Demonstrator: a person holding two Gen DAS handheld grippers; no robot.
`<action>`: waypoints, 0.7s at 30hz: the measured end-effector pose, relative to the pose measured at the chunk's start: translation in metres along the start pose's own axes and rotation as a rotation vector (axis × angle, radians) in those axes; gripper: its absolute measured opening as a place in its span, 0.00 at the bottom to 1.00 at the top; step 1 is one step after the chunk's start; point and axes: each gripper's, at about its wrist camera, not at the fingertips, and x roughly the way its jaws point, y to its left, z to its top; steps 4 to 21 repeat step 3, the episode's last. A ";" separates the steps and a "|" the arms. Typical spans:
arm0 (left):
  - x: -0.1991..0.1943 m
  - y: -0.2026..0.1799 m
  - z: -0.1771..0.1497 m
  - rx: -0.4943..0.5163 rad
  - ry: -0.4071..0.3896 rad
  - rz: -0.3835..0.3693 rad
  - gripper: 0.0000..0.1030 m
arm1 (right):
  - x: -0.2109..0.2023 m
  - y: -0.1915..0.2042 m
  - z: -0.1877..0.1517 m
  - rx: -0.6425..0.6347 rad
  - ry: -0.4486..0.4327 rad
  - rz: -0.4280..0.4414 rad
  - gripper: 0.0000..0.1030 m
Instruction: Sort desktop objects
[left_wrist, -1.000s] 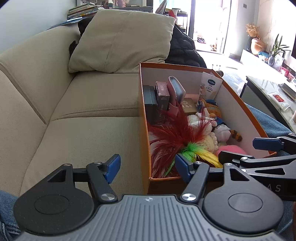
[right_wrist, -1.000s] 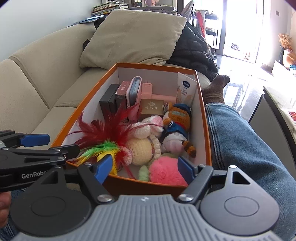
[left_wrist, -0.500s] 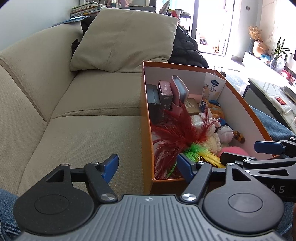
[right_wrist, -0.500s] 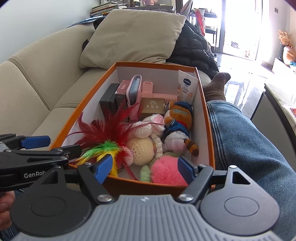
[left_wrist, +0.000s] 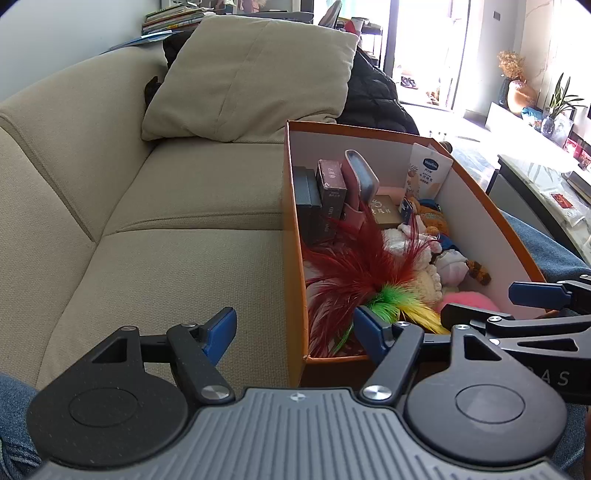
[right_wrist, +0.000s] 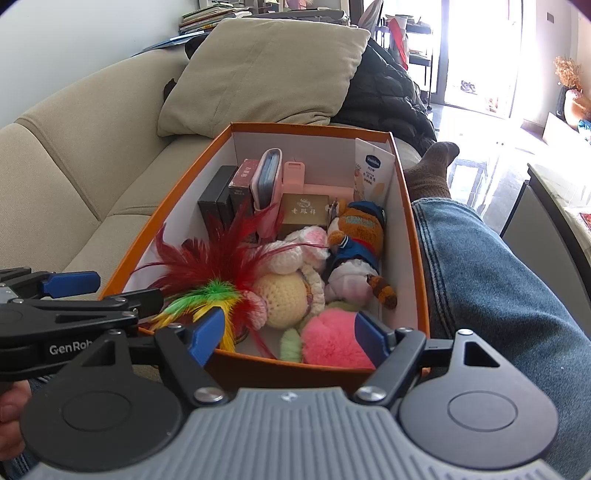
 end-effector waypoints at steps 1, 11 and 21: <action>0.000 0.000 0.000 0.000 0.000 0.000 0.80 | 0.000 0.000 0.000 0.000 0.000 0.000 0.76; 0.000 0.000 0.000 -0.001 0.001 0.003 0.81 | 0.000 0.000 0.000 0.000 0.000 0.001 0.76; 0.000 0.000 0.000 -0.001 0.001 0.003 0.81 | 0.000 0.000 0.000 0.000 0.000 0.001 0.76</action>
